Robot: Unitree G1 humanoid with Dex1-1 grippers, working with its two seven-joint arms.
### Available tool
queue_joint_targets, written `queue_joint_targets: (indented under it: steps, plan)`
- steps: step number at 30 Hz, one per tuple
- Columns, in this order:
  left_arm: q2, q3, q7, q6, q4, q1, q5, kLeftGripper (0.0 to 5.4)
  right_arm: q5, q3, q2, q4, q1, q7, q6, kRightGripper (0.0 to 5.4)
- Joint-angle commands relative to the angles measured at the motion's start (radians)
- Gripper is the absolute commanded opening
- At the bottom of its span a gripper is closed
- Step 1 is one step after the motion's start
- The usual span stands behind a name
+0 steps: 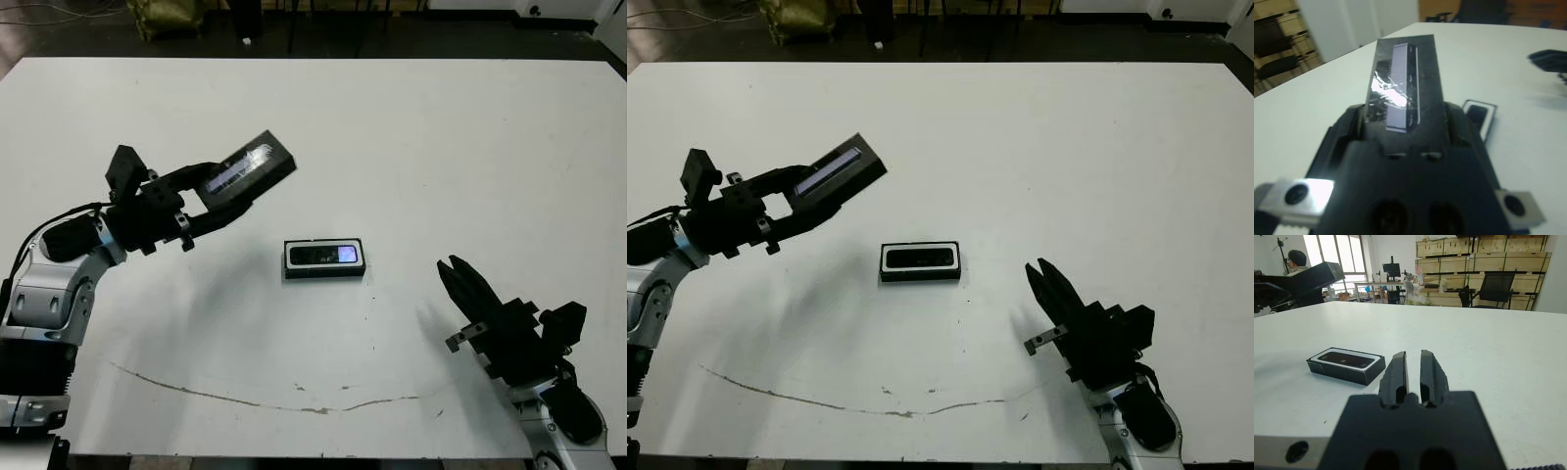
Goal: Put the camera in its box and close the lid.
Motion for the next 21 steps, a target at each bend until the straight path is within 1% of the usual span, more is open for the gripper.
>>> queue_joint_targets:
  steps: [1, 5, 11, 16, 21]
  plan:
    - [0.009, -0.036, -0.018, 0.037, 0.013, 0.007, 0.019, 2.51, -0.016, 0.002, 0.001, -0.011, 0.019, -0.024, 0.033, 0.0]
    - [-0.004, -0.066, -0.05, 0.0, 0.09, -0.011, 0.041, 2.51, 0.002, 0.001, 0.01, 0.027, 0.009, 0.001, -0.003, 0.0]
    - [-0.004, -0.092, -0.073, -0.015, 0.128, -0.025, 0.064, 2.51, -0.029, 0.006, 0.018, 0.002, 0.024, -0.032, 0.013, 0.0]
    - [-0.01, -0.101, -0.104, 0.001, 0.15, -0.039, 0.058, 2.51, 0.01, 0.005, 0.002, 0.005, 0.012, 0.007, 0.029, 0.0]
    - [-0.031, -0.118, -0.135, -0.042, 0.196, -0.066, 0.069, 2.51, -0.011, 0.003, 0.001, -0.002, 0.012, -0.006, 0.038, 0.0]
